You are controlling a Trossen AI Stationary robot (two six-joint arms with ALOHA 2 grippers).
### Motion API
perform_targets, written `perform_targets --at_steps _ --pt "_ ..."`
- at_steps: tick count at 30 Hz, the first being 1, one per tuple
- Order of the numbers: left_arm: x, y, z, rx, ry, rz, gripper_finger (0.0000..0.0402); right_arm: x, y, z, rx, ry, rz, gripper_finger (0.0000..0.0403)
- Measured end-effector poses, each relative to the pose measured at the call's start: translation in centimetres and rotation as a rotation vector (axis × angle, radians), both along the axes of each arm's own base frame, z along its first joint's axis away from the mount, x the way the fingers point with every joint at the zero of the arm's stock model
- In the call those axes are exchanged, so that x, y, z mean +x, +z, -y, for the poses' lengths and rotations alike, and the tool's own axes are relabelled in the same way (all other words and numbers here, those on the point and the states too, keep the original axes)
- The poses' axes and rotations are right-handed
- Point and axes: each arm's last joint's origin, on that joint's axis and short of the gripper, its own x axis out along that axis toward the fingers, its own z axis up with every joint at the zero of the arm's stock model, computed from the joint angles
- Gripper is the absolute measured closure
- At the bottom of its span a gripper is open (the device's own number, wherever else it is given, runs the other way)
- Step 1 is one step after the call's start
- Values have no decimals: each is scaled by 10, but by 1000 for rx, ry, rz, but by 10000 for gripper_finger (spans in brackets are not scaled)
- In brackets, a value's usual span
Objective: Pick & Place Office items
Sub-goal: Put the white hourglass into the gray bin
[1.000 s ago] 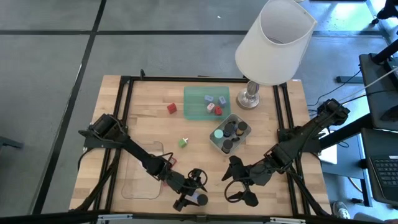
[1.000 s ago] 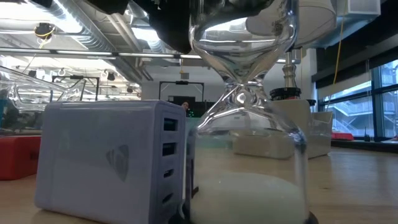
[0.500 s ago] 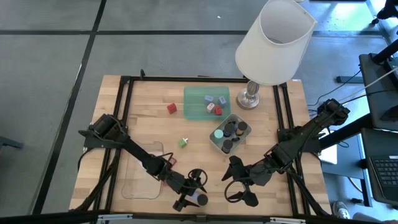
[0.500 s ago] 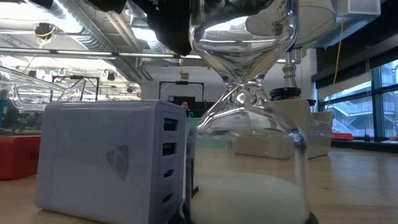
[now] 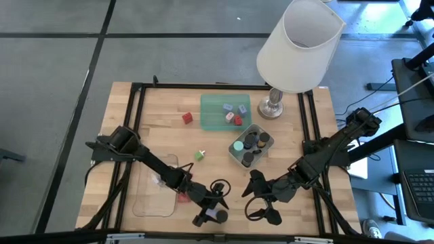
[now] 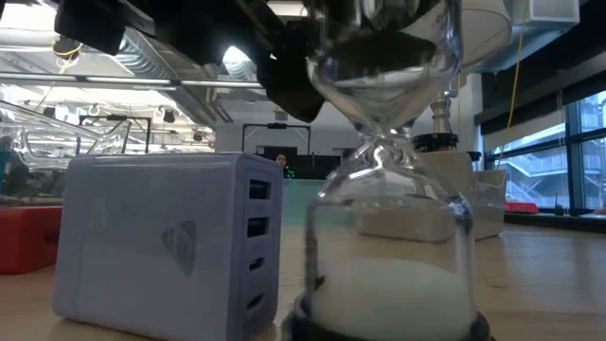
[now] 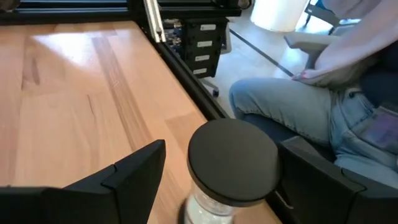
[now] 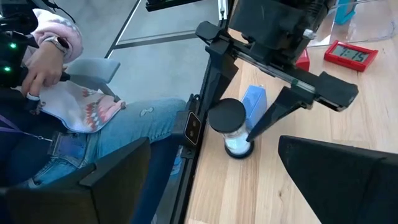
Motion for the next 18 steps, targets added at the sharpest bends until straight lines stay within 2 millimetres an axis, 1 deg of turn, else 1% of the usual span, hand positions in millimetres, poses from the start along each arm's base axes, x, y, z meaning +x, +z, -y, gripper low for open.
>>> perform_targets --at_steps 4,10,14,17,18 --pt "0 -1 0 20 -8 5 125 0 0 0 -16 11 6 46" --pt "0 -1 -1 29 -10 6 199 0 -1 0 -29 17 5 46" --pt "1 3 -3 29 6 19 201 -1 -1 1 -34 17 0 46" --pt "1 17 -7 29 66 62 201 0 -1 1 -51 -13 12 46" --pt "0 25 -8 27 98 88 201 0 -1 2 -60 -26 19 46"
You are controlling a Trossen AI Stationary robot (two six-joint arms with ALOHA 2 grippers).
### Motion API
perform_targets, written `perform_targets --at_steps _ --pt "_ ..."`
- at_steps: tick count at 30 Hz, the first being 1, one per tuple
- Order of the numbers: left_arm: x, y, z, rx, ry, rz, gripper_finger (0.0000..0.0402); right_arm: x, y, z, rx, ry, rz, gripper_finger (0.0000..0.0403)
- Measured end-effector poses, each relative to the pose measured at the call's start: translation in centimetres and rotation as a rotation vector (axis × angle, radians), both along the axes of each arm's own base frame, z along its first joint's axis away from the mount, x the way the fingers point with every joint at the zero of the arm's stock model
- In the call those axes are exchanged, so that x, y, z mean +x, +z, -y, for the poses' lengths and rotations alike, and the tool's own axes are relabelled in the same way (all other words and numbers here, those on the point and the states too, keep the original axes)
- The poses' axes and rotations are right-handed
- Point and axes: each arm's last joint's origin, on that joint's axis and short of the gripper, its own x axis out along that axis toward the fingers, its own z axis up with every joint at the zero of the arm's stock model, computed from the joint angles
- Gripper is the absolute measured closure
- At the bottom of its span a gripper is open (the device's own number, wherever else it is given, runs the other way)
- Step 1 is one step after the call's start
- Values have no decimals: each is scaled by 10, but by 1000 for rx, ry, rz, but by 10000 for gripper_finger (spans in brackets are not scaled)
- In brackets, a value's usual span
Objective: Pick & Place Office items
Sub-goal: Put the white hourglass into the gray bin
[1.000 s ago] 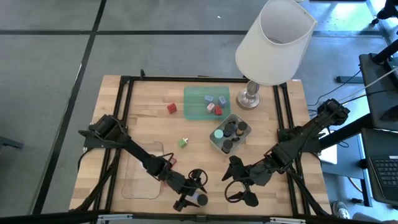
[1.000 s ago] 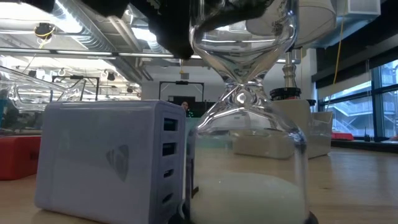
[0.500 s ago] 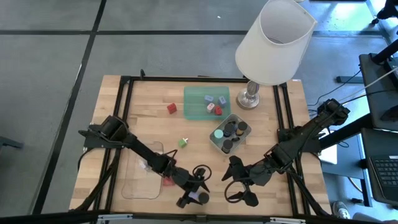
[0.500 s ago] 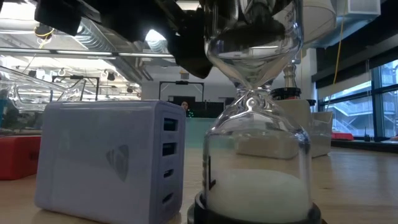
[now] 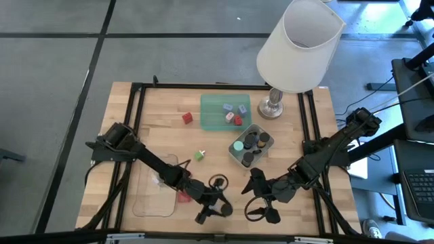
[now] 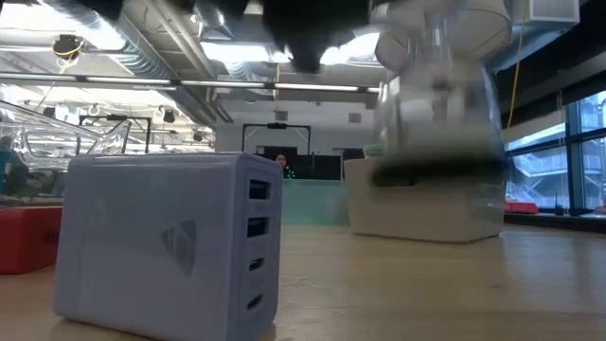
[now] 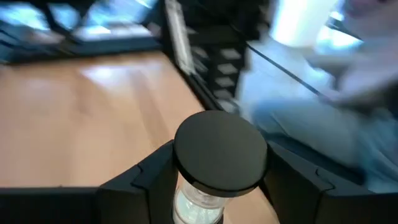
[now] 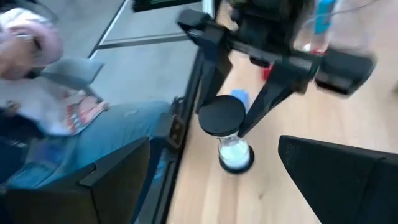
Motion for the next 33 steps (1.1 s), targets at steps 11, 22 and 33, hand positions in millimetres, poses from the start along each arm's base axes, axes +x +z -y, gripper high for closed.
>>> perform_targets --at_steps 11,22,33 --pt "-34 101 -11 219 253 331 201 6 4 8 -116 -207 123 46" --pt "-95 162 12 331 236 523 201 25 27 14 -8 -126 337 46" --pt "-121 185 31 695 139 844 201 45 64 35 225 0 660 46"
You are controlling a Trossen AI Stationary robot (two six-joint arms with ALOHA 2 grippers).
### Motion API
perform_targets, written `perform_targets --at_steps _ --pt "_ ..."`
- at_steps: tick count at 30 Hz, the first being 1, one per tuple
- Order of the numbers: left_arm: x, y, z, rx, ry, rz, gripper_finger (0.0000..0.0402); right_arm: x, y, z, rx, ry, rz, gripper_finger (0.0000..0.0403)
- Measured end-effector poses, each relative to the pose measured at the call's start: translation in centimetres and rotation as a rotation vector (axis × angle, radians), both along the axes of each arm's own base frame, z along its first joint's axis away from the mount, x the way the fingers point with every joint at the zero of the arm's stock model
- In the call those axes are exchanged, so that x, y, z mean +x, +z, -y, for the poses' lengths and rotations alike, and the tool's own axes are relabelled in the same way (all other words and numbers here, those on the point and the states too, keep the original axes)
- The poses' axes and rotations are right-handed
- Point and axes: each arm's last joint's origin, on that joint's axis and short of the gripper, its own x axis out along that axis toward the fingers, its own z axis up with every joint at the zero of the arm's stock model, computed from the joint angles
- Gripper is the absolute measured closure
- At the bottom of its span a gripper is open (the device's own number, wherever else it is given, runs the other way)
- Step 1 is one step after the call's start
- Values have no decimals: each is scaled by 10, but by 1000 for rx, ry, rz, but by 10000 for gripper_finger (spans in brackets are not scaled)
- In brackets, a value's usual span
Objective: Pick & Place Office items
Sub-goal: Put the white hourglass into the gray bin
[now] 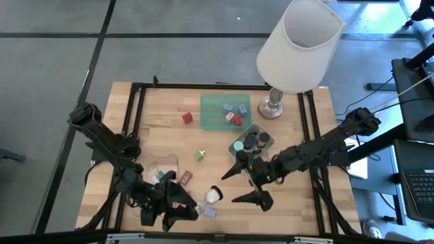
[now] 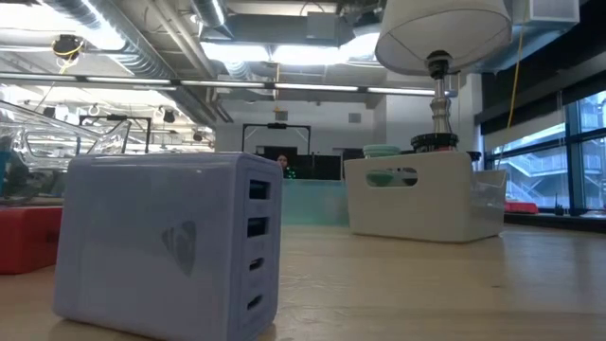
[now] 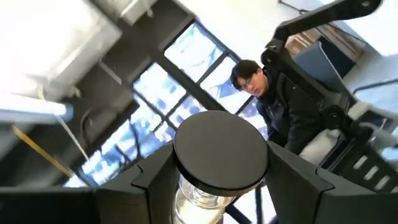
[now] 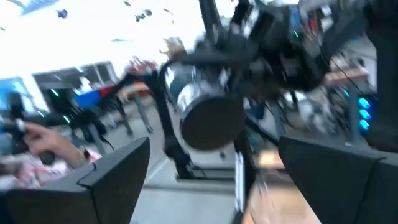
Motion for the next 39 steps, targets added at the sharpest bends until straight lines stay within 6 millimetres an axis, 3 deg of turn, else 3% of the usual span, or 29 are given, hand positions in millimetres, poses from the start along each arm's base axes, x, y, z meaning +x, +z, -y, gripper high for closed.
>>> perform_targets --at_steps 5,10,21,31,39 --pt "6 1 -5 143 -50 81 201 6 10 15 61 35 87 46" --pt "16 6 -19 145 -11 139 201 10 11 24 104 88 79 46" --pt "35 7 -44 105 -66 145 201 9 15 23 106 149 127 46" --pt "41 7 -53 81 -61 137 201 9 16 23 37 133 169 46" --pt "41 7 -53 81 -55 134 201 9 16 24 24 96 176 98"
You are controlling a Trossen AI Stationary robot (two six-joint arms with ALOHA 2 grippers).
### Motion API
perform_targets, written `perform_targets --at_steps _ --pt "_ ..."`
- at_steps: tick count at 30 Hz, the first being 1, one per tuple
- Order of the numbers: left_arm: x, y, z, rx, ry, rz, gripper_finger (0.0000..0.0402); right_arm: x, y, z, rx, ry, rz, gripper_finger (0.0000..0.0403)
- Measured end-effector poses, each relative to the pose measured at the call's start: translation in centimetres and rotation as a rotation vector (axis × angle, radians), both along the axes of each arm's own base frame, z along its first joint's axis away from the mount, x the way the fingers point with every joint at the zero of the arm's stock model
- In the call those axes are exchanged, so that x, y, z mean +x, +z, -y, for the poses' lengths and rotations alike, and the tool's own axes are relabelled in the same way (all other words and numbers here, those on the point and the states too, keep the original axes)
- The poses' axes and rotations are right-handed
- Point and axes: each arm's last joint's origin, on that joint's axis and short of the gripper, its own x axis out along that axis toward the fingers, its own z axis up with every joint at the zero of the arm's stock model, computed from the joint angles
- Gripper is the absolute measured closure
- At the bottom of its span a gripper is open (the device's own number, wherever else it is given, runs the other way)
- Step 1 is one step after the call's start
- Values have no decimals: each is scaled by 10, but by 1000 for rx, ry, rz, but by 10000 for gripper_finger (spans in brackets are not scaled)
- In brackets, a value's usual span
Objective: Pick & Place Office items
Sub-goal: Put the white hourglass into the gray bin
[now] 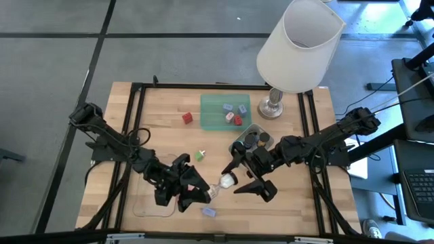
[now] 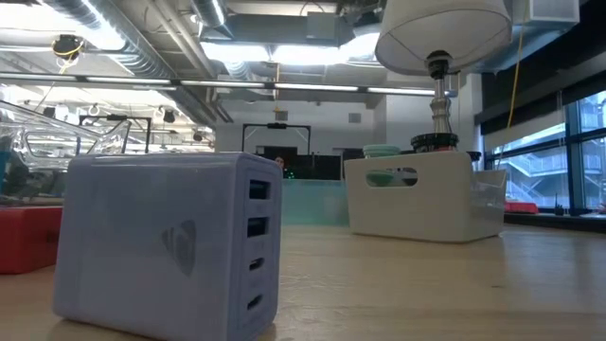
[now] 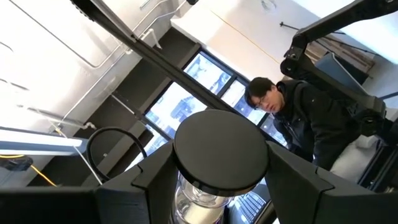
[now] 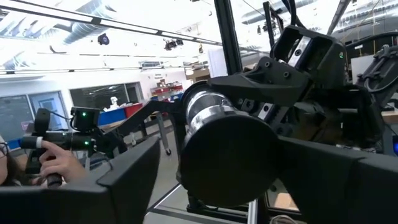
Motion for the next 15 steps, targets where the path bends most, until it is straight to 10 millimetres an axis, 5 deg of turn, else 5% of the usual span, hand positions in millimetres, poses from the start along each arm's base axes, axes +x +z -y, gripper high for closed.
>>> perform_targets --at_steps 8,15 --pt "0 -1 0 3 0 -4 201 0 0 0 -2 -2 2 187" --pt "0 -1 0 -25 -9 -17 165 0 0 0 -25 -7 12 189"
